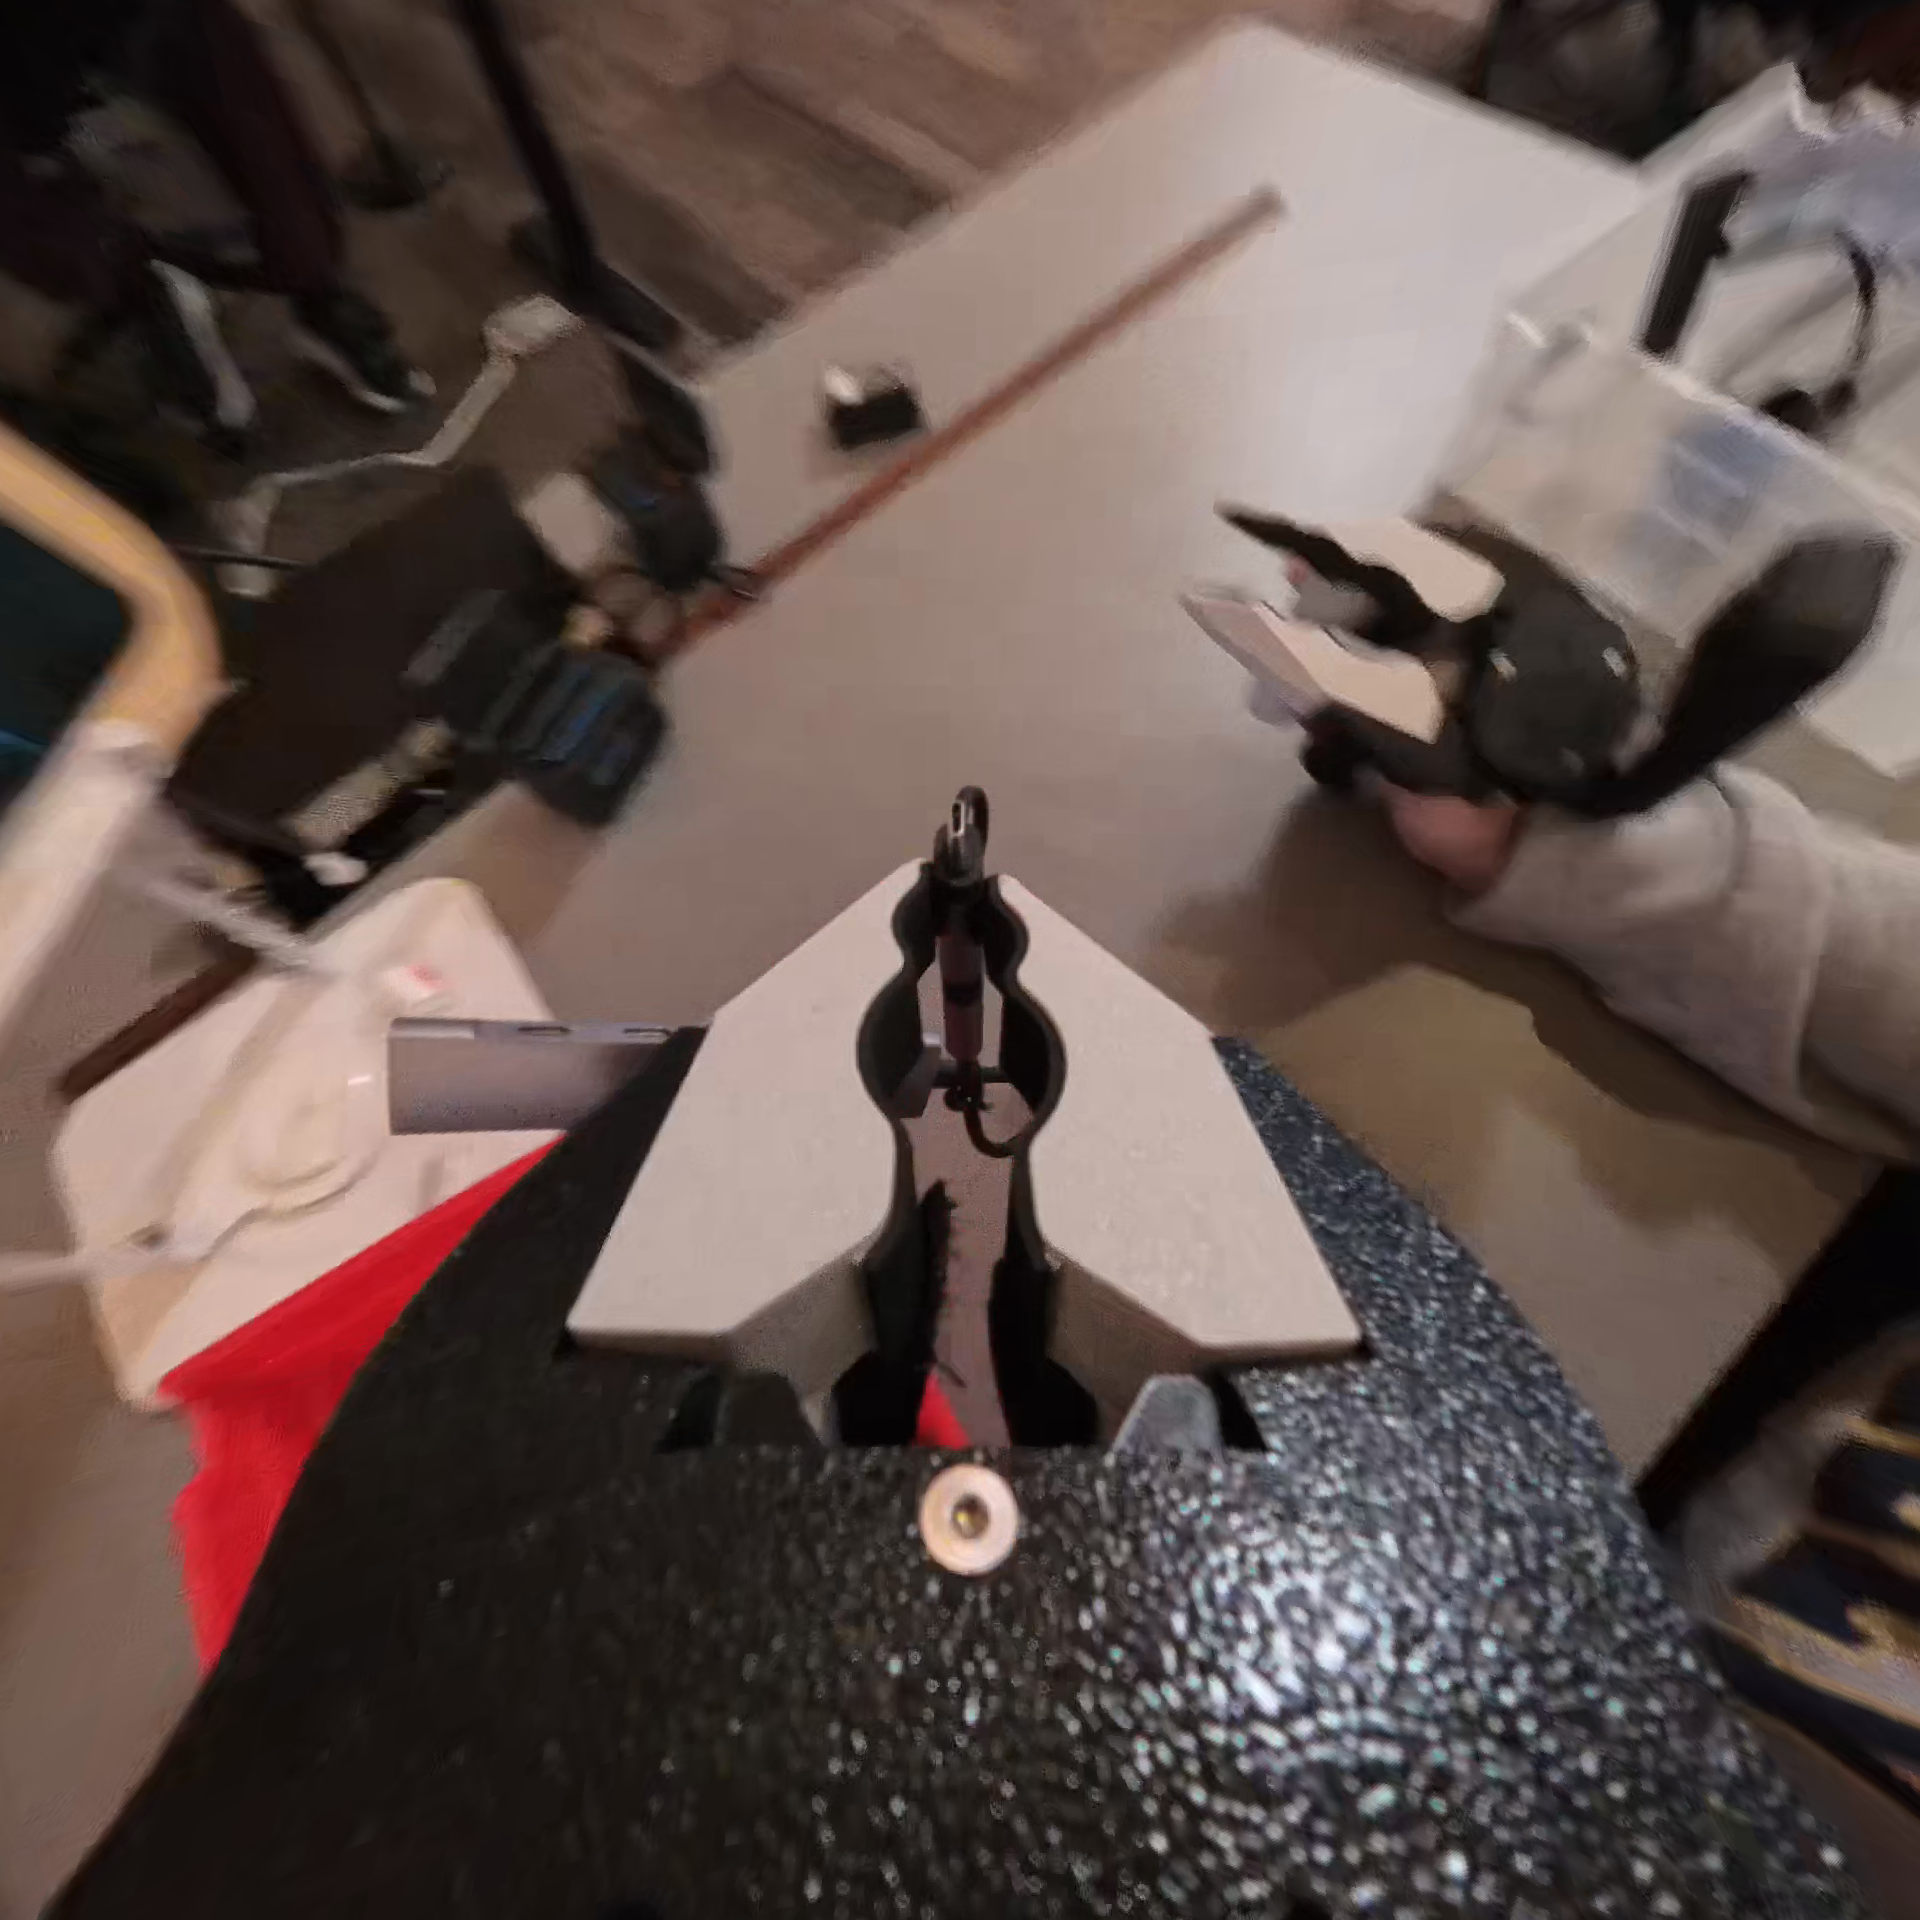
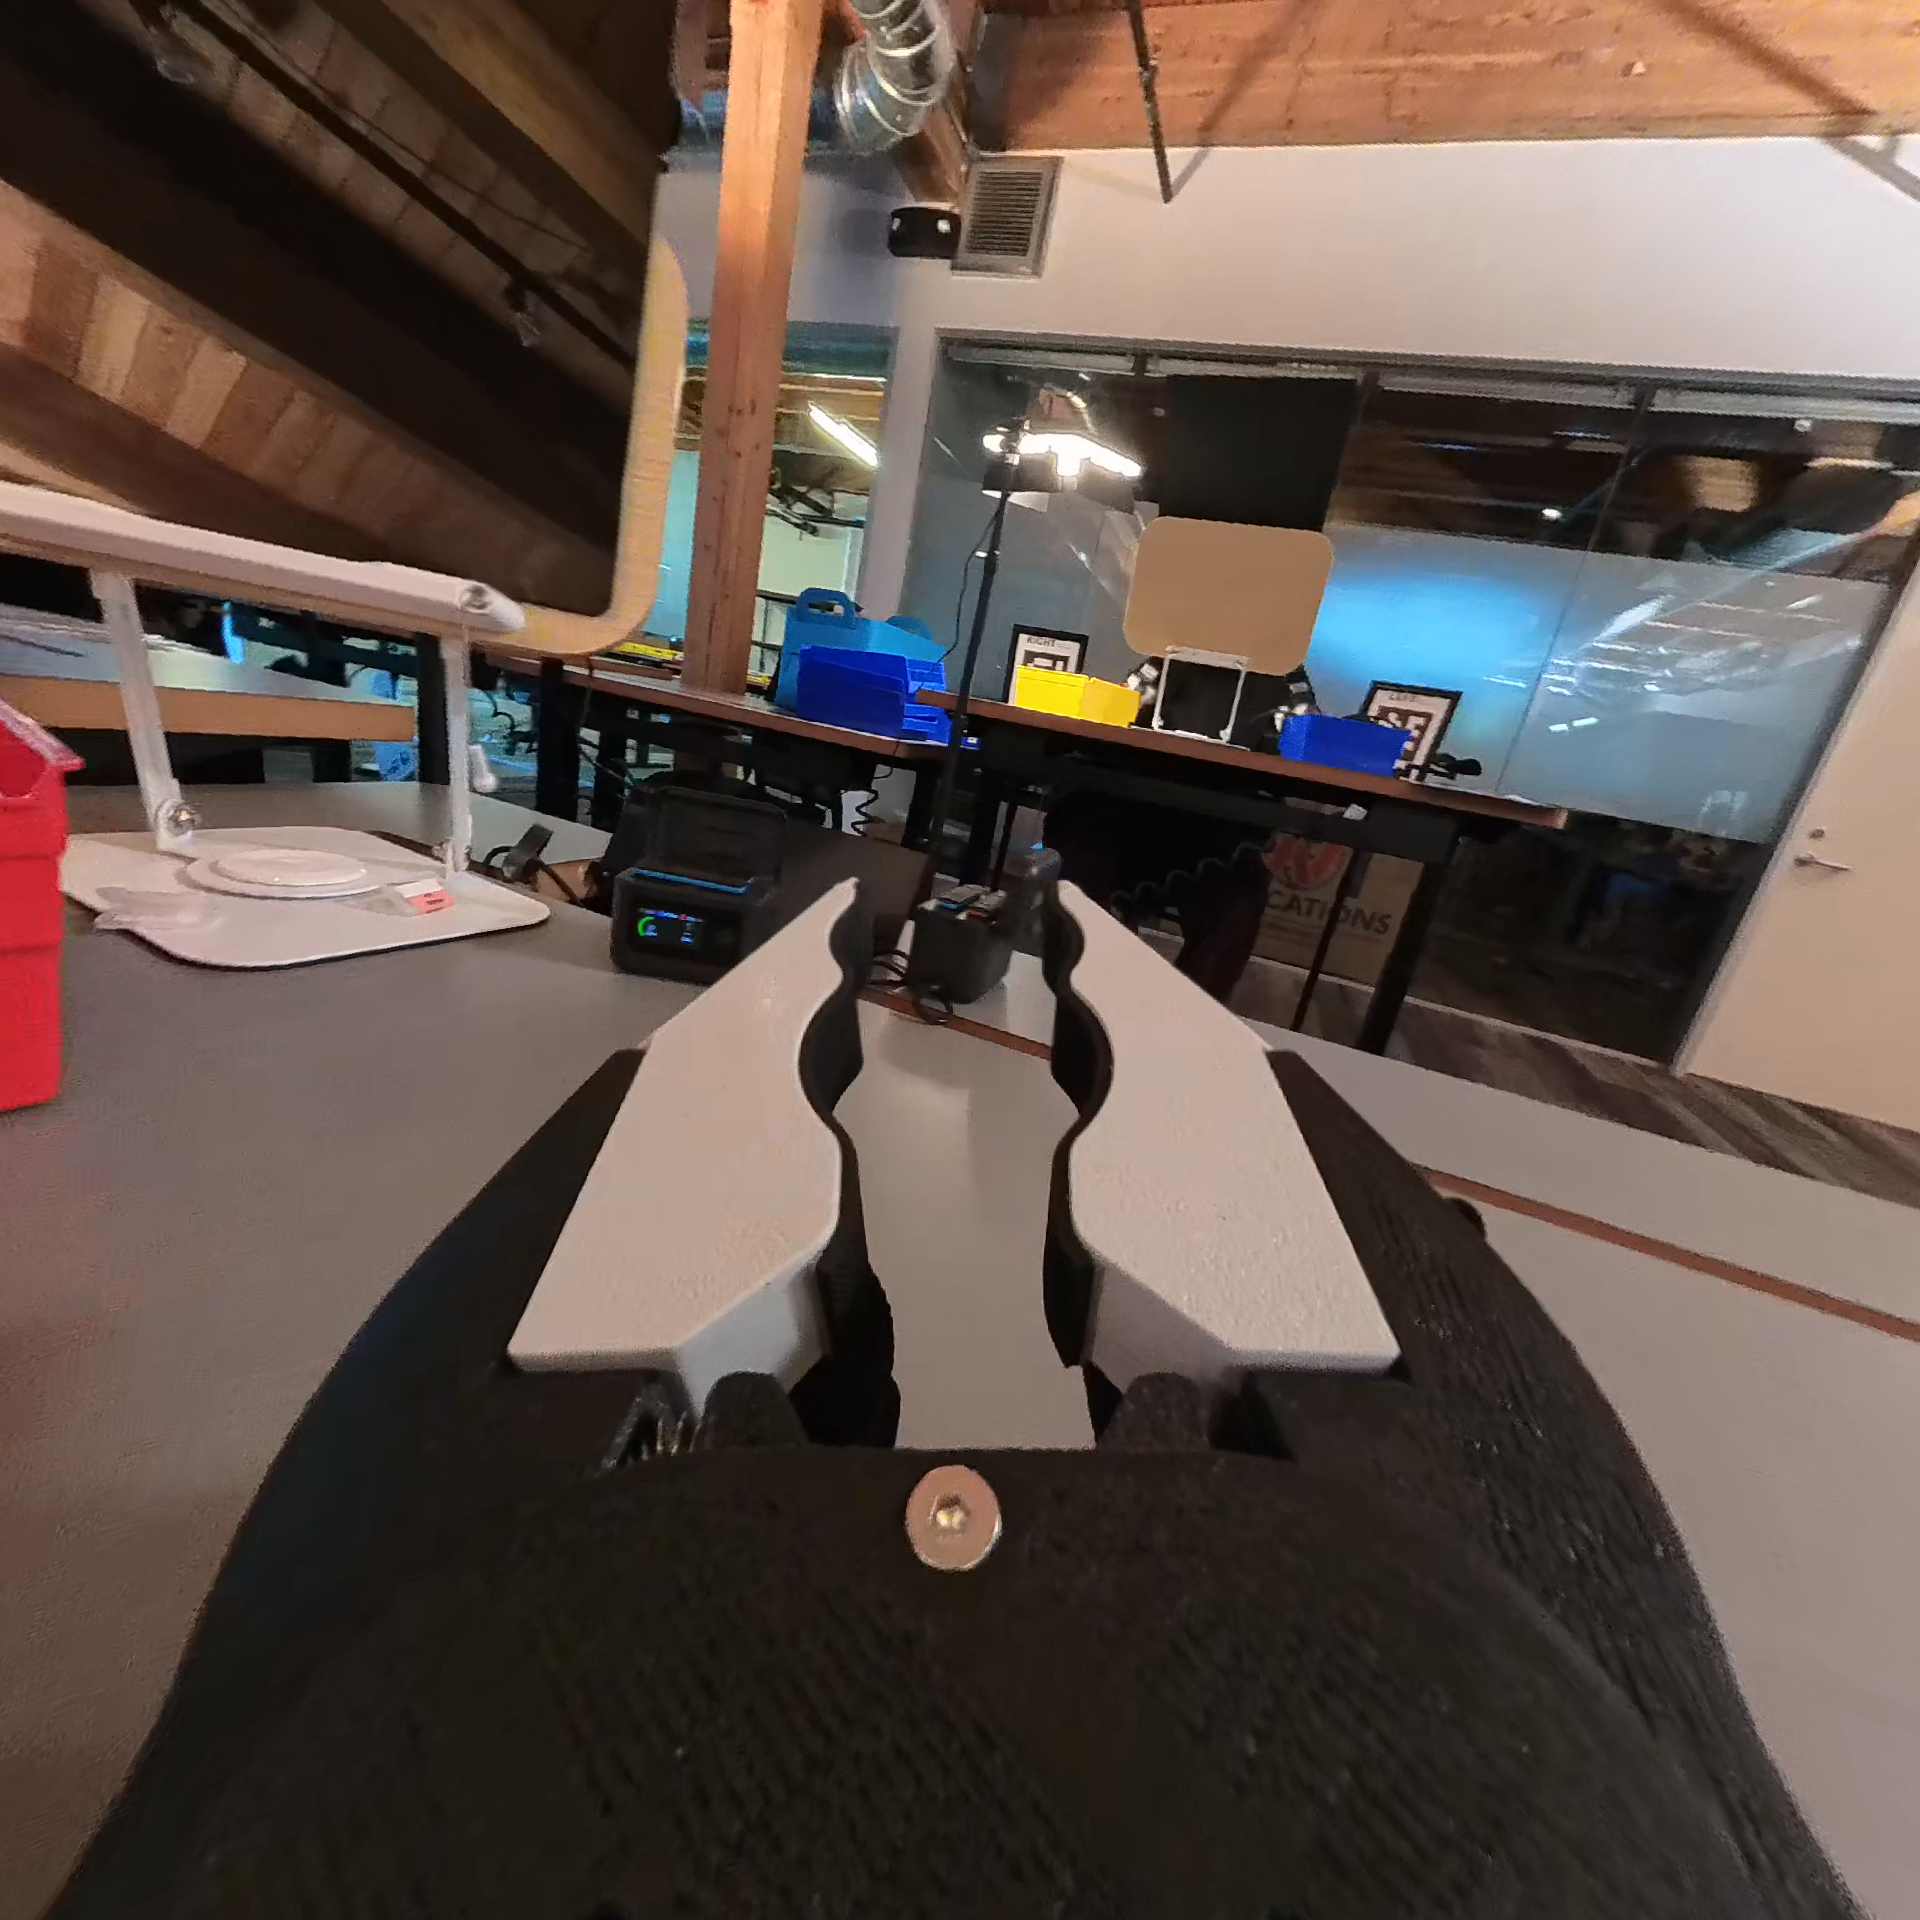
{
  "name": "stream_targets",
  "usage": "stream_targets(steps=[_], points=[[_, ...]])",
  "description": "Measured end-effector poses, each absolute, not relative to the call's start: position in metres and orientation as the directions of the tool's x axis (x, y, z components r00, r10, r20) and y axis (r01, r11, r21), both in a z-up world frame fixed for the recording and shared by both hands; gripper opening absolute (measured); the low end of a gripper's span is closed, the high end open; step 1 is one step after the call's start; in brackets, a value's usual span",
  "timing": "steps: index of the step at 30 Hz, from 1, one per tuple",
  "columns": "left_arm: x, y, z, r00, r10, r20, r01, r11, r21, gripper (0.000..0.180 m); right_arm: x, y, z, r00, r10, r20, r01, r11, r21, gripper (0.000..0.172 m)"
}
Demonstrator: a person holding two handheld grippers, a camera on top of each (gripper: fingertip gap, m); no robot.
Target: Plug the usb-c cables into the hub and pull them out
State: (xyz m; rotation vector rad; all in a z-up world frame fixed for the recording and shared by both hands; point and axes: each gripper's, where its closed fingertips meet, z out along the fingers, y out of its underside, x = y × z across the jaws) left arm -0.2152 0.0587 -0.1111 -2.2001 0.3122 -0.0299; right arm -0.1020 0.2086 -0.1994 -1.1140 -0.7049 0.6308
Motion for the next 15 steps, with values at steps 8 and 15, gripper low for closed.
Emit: stream_targets(steps=[8, 15], points=[[-0.149, 0.083, -0.256, 0.907, -0.404, -0.119, -0.401, -0.744, -0.534, 0.006, -0.101, 0.209, -0.202, 0.633, 0.749, 0.194, -0.082, 0.314, -0.946, 0.029], [-0.132, 0.099, -0.275, 0.898, -0.428, -0.105, -0.402, -0.698, -0.593, 0.044, -0.095, 0.212, -0.200, 0.639, 0.750, 0.168, -0.106, 0.302, -0.947, 0.029]])
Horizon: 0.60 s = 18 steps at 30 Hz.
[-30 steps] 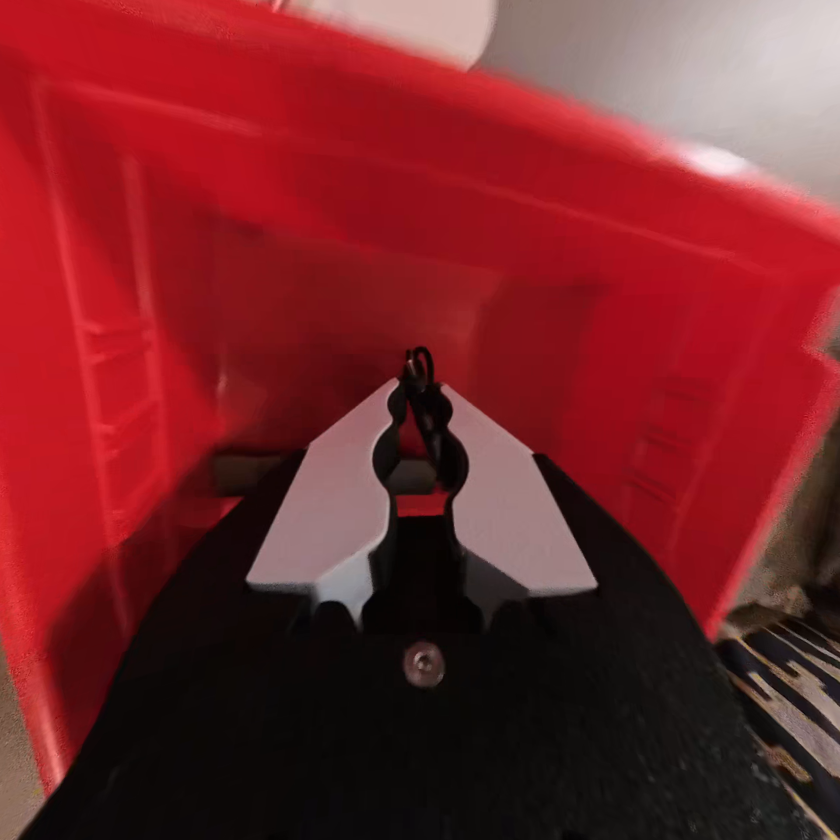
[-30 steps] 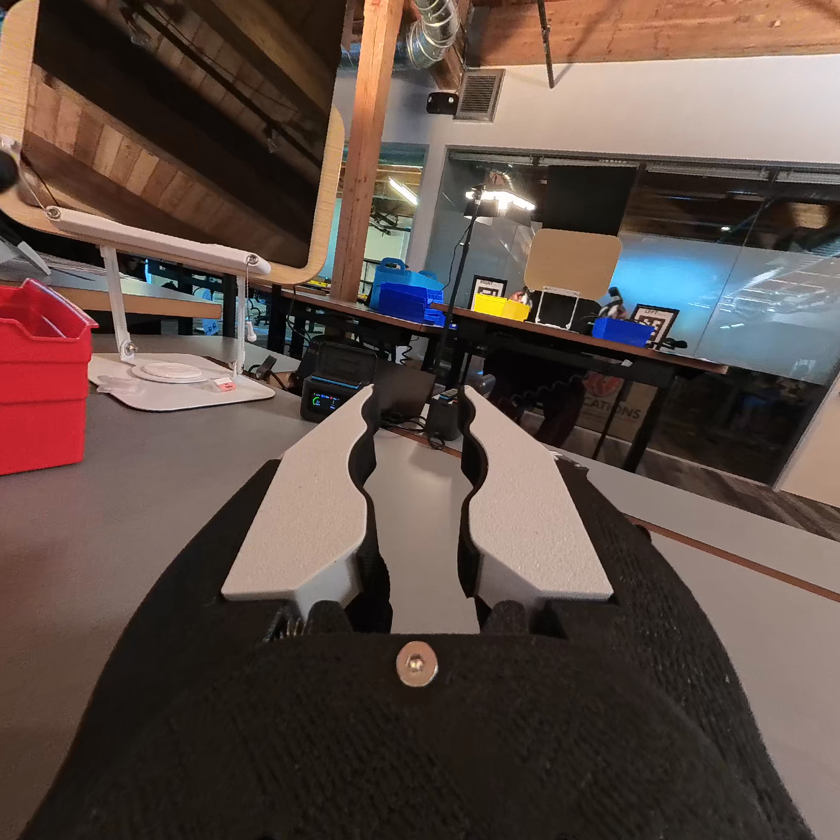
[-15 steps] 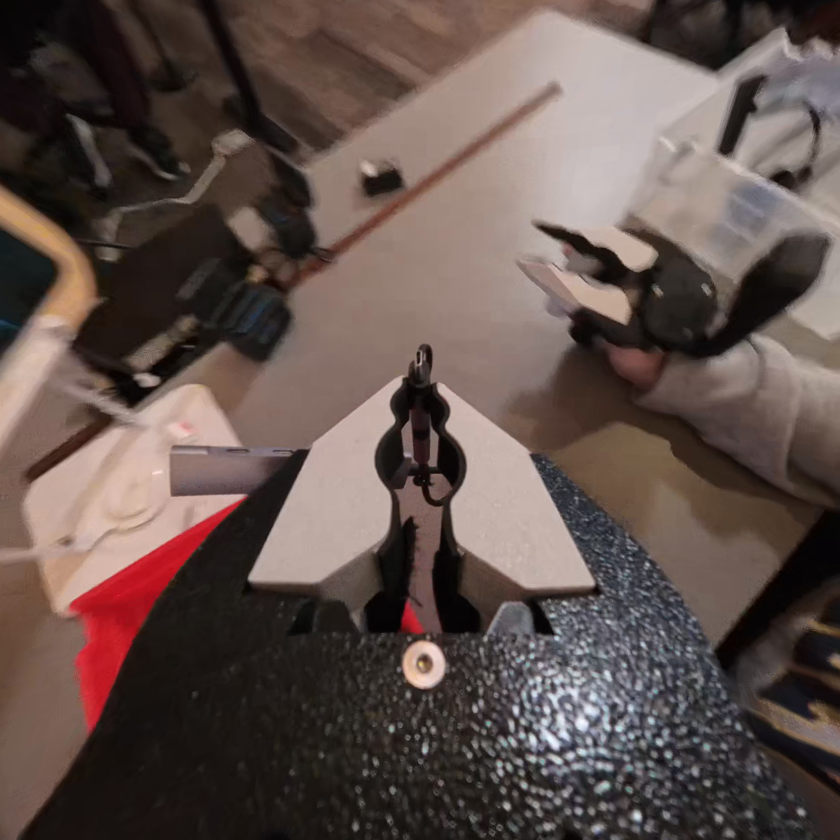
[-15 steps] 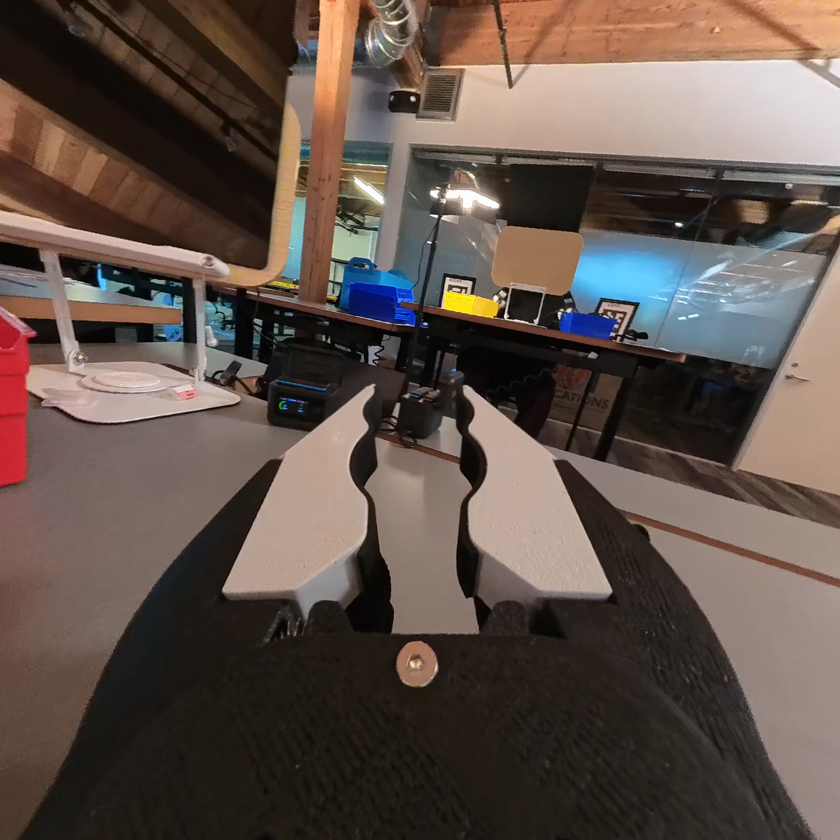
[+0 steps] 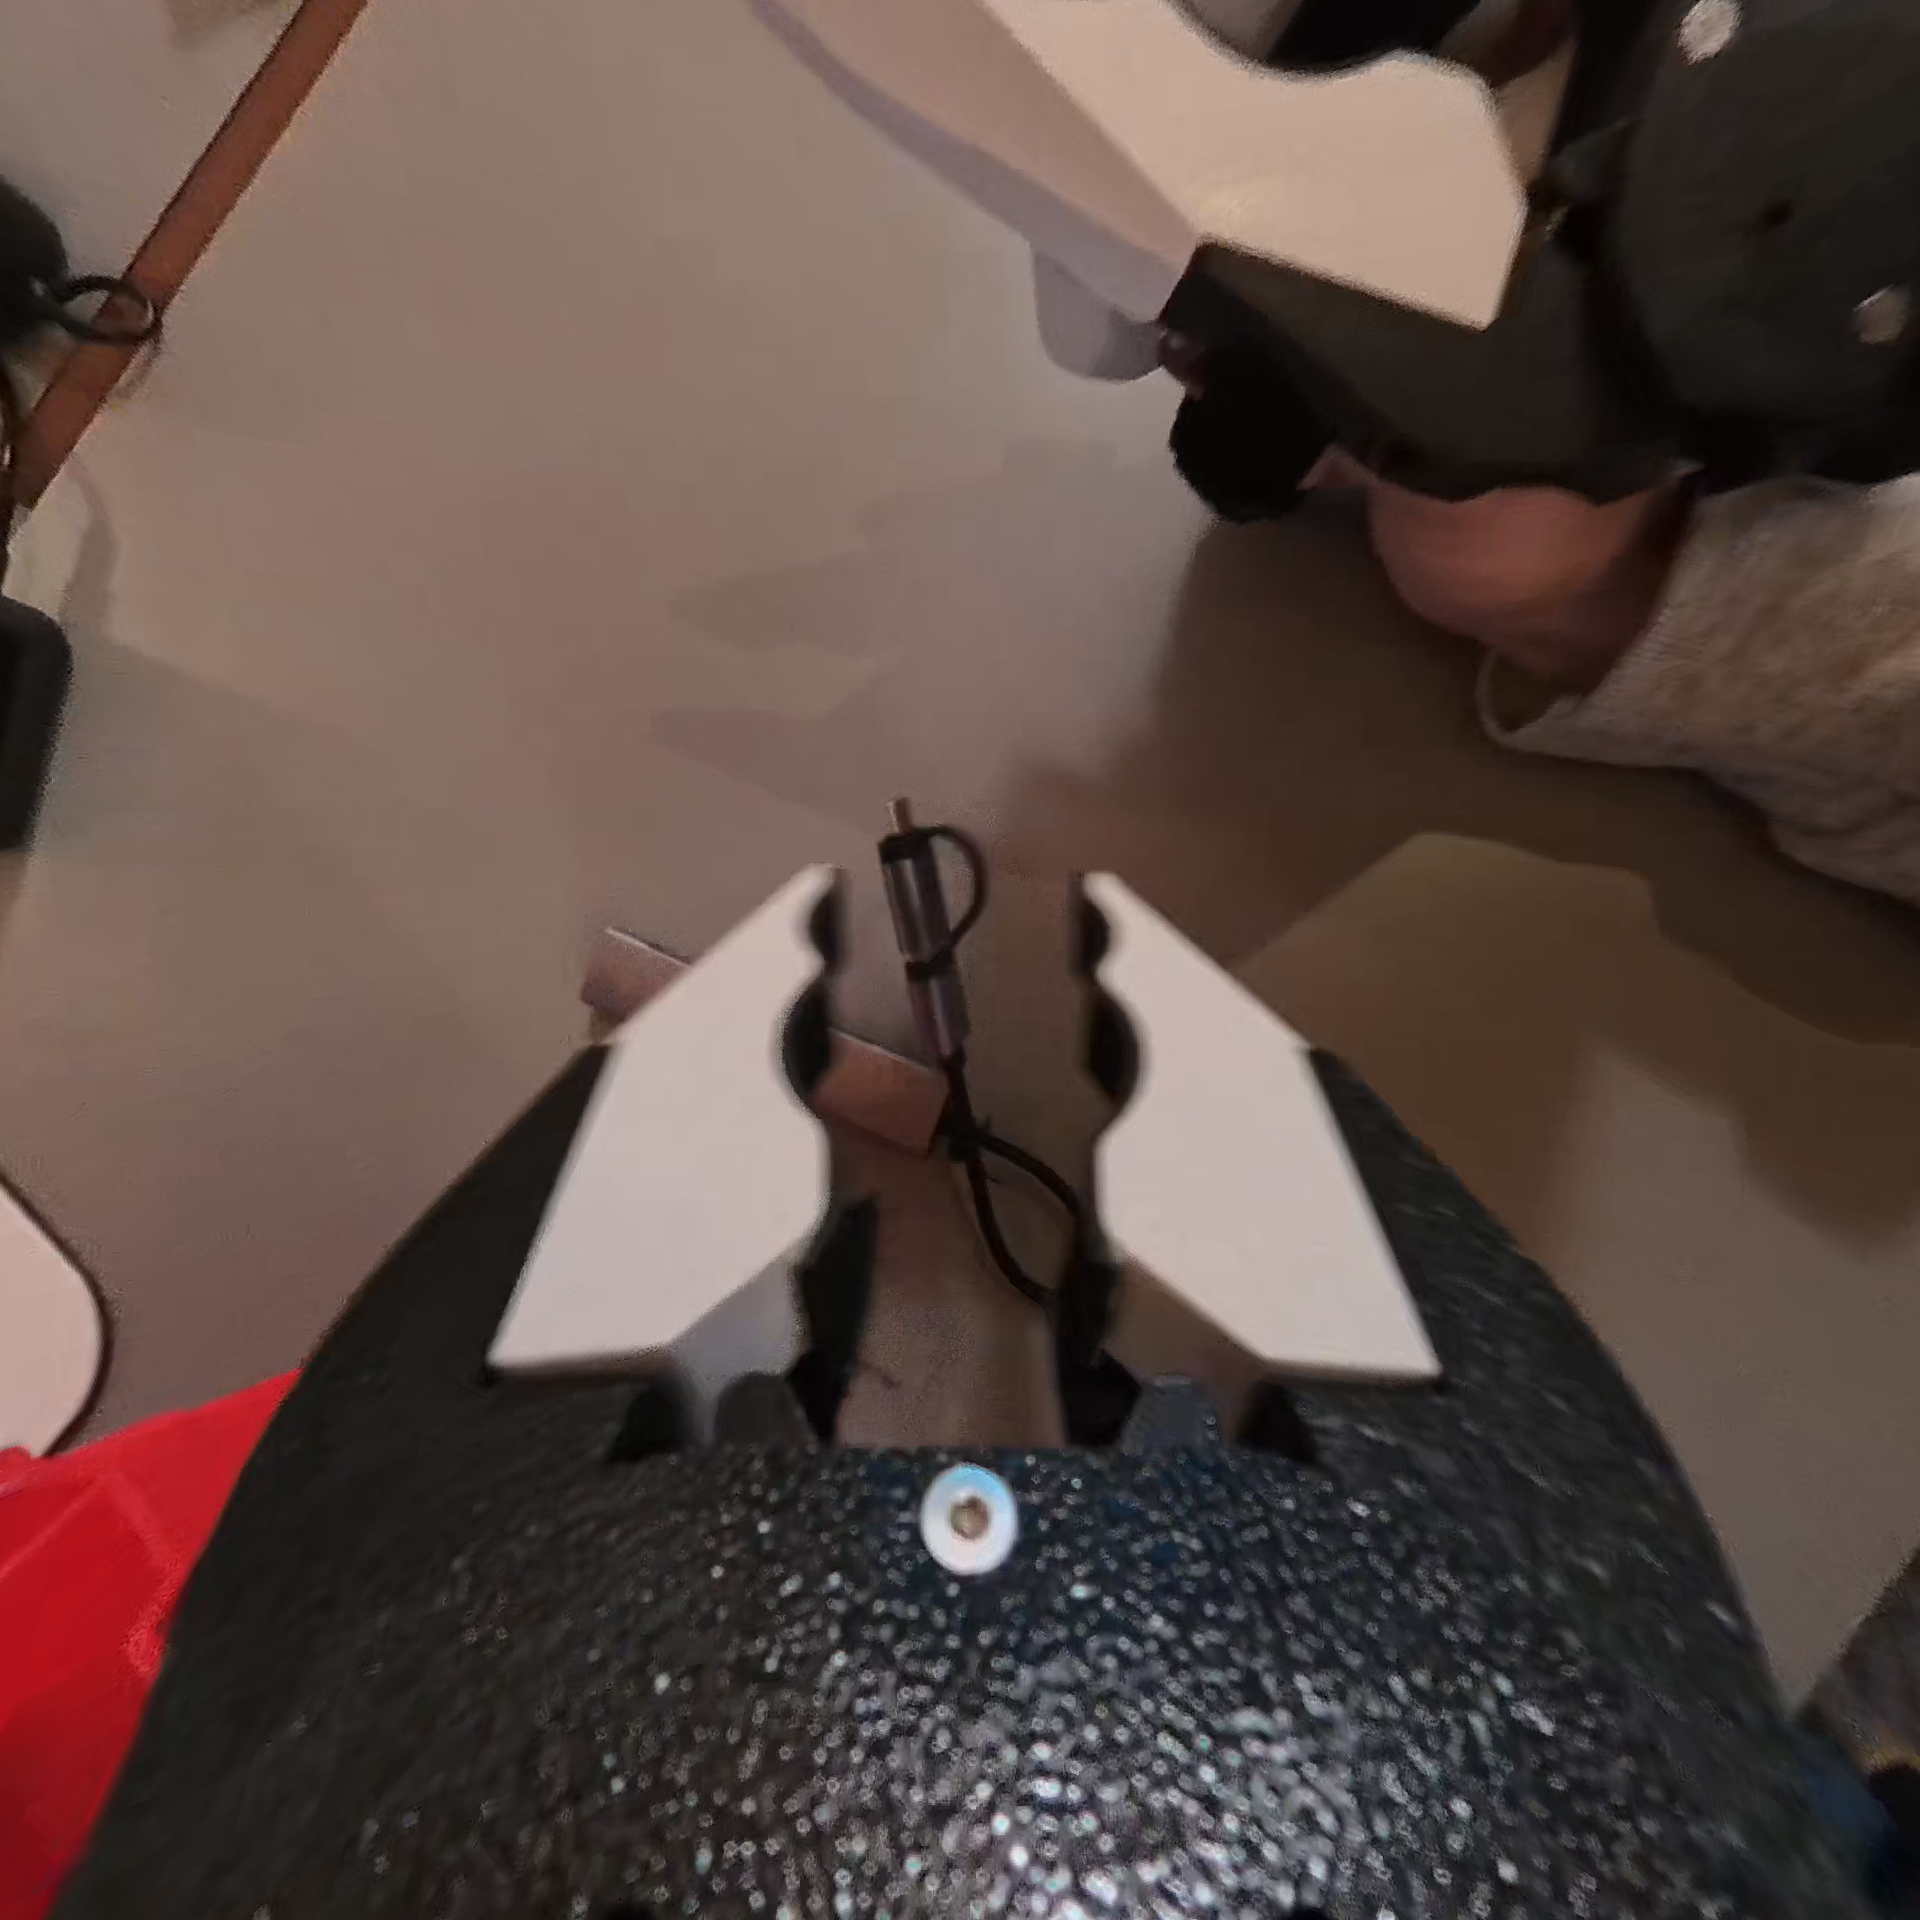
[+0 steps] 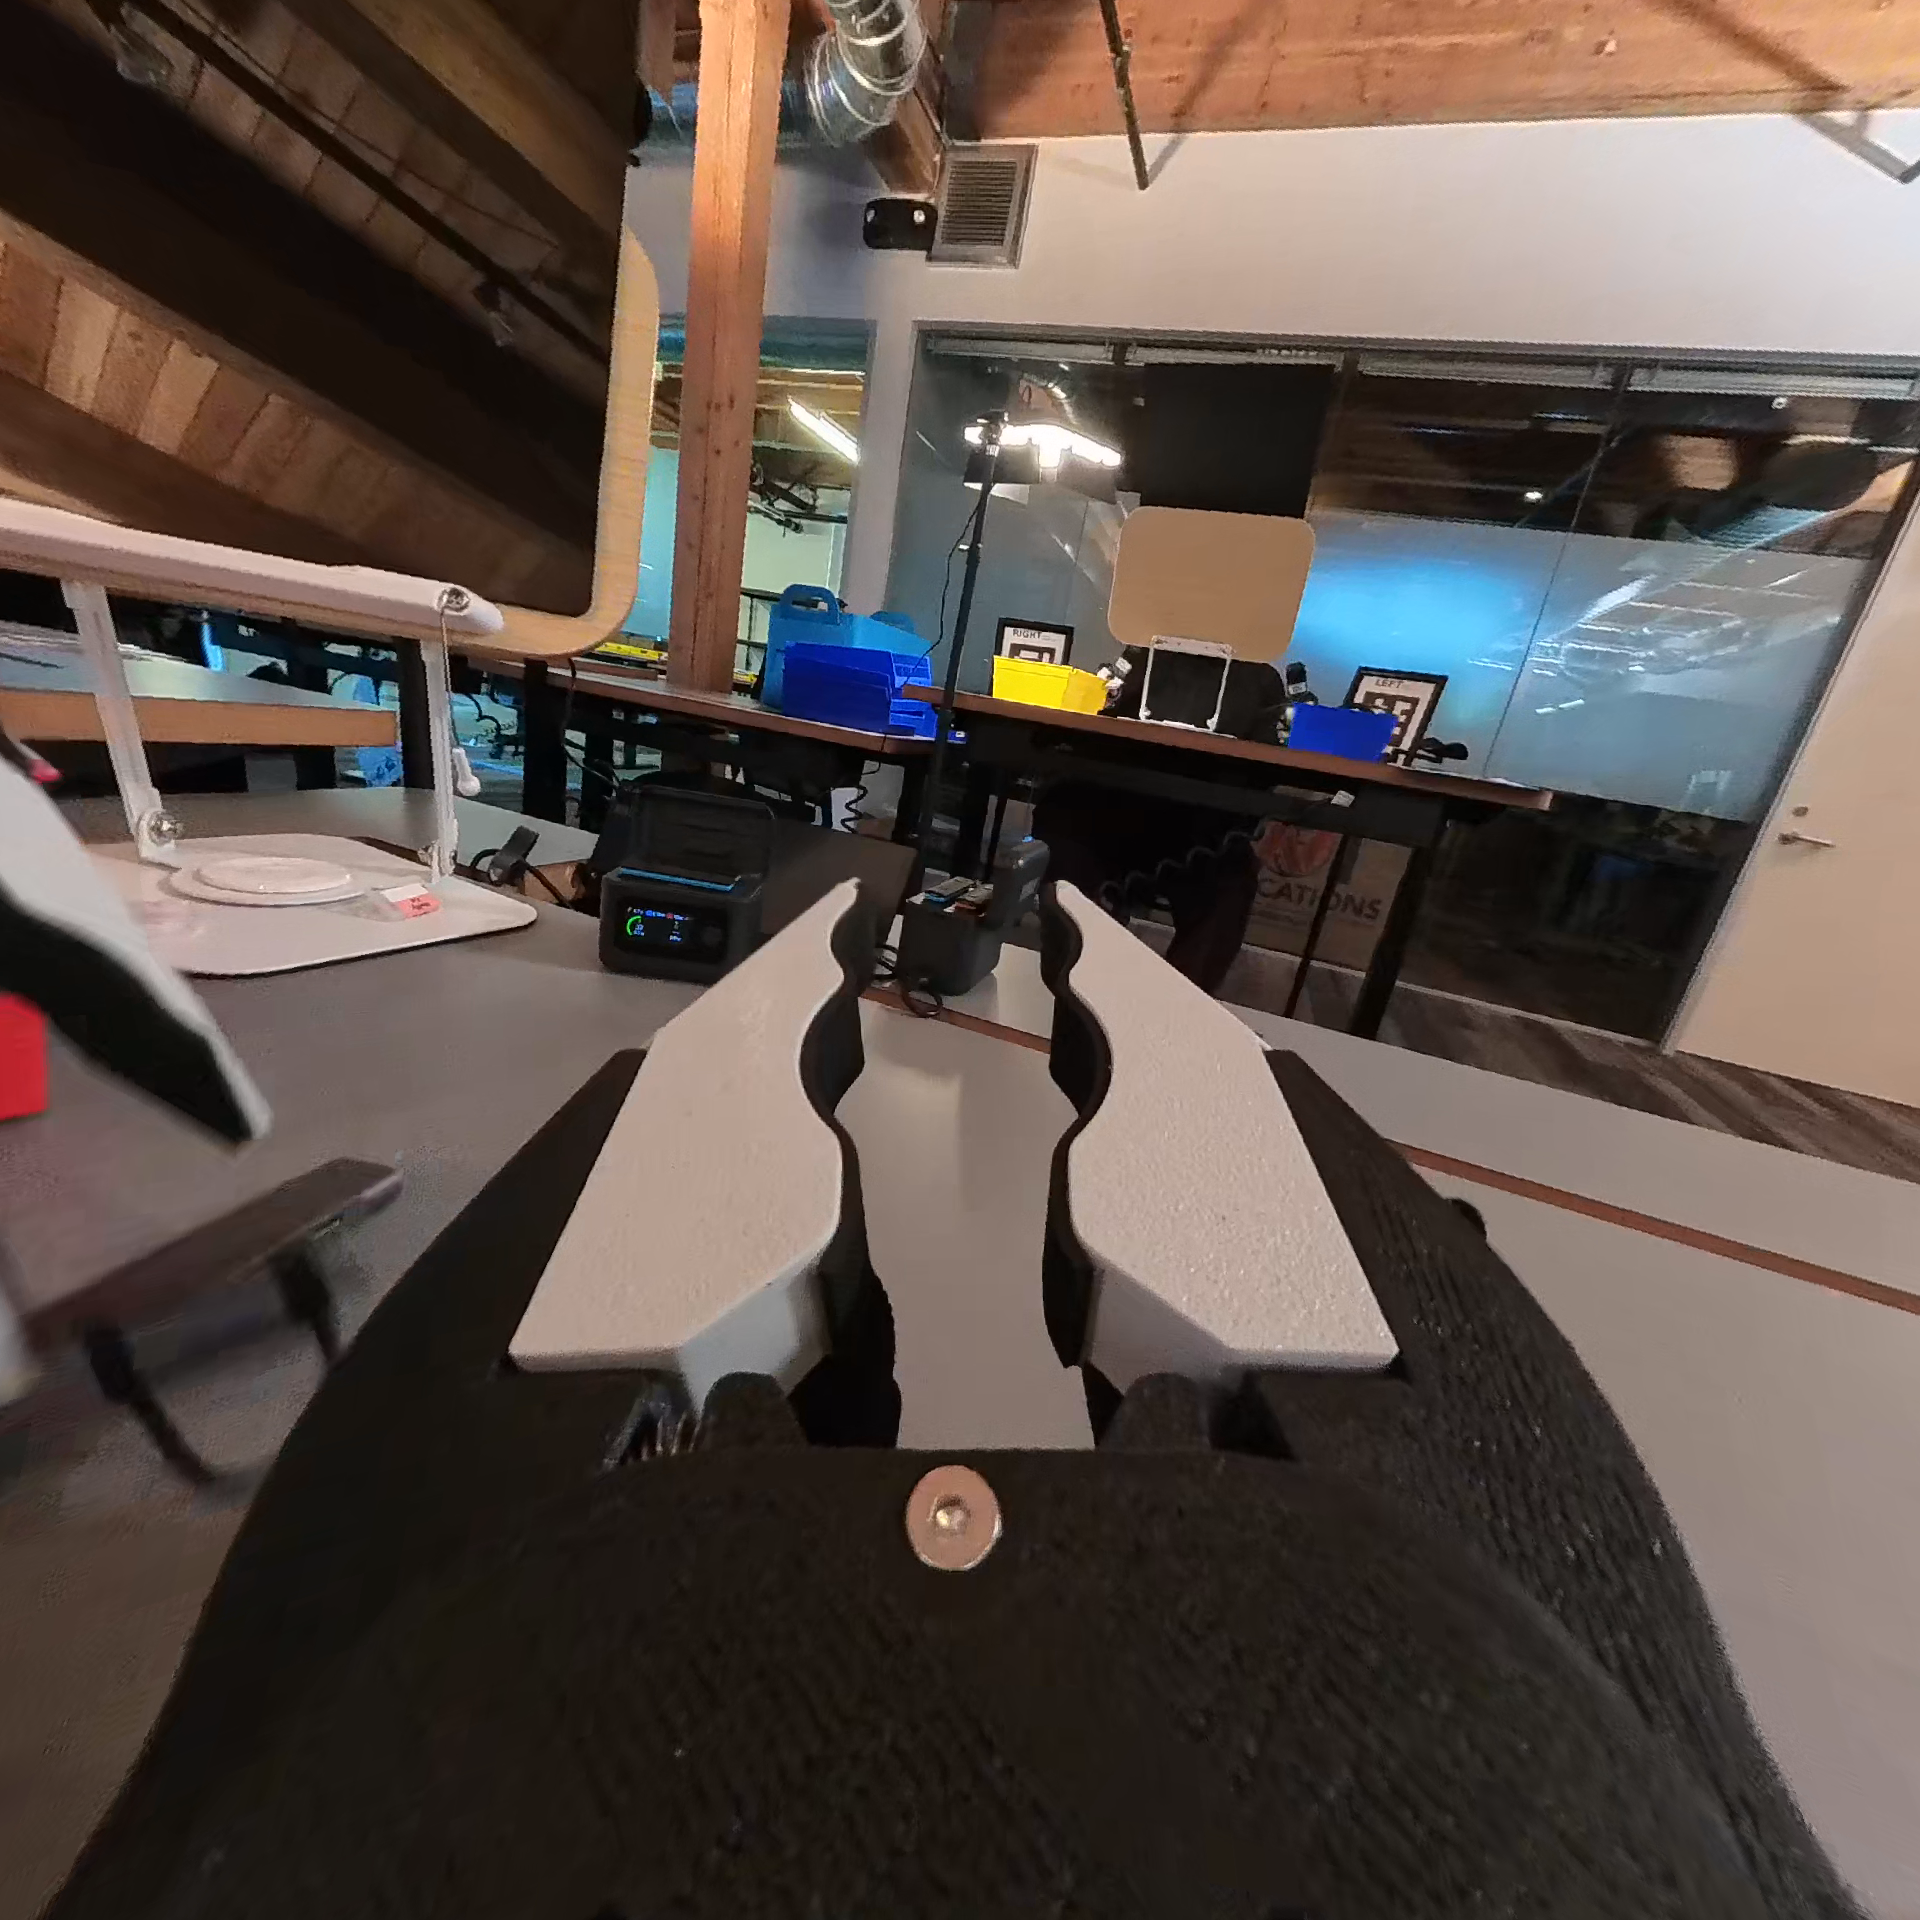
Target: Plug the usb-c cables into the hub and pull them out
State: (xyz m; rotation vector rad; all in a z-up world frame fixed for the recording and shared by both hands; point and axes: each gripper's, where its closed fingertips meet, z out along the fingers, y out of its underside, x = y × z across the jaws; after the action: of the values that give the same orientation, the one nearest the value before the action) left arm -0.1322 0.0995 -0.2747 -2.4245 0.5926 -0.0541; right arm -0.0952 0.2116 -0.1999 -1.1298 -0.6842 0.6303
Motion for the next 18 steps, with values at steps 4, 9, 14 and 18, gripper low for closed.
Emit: stream_targets(steps=[4, 9, 14, 18], points=[[-0.148, 0.082, -0.223, 0.933, -0.331, -0.142, -0.327, -0.612, -0.720, 0.074, -0.093, 0.213, -0.200, 0.642, 0.751, 0.152, -0.113, 0.289, -0.950, 0.030], [-0.255, 0.011, -0.154, 0.991, 0.115, -0.070, -0.004, -0.497, -0.868, 0.080, -0.094, 0.211, -0.200, 0.640, 0.752, 0.156, -0.110, 0.291, -0.950, 0.029], [-0.361, -0.090, -0.221, 0.854, 0.511, 0.097, 0.409, -0.545, -0.732, 0.080, -0.098, 0.208, -0.201, 0.632, 0.755, 0.173, -0.098, 0.300, -0.949, 0.029], [-0.356, -0.122, -0.287, 0.804, 0.552, 0.220, 0.569, -0.608, -0.554, 0.069, -0.098, 0.208, -0.201, 0.630, 0.758, 0.170, -0.098, 0.295, -0.951, 0.029]])
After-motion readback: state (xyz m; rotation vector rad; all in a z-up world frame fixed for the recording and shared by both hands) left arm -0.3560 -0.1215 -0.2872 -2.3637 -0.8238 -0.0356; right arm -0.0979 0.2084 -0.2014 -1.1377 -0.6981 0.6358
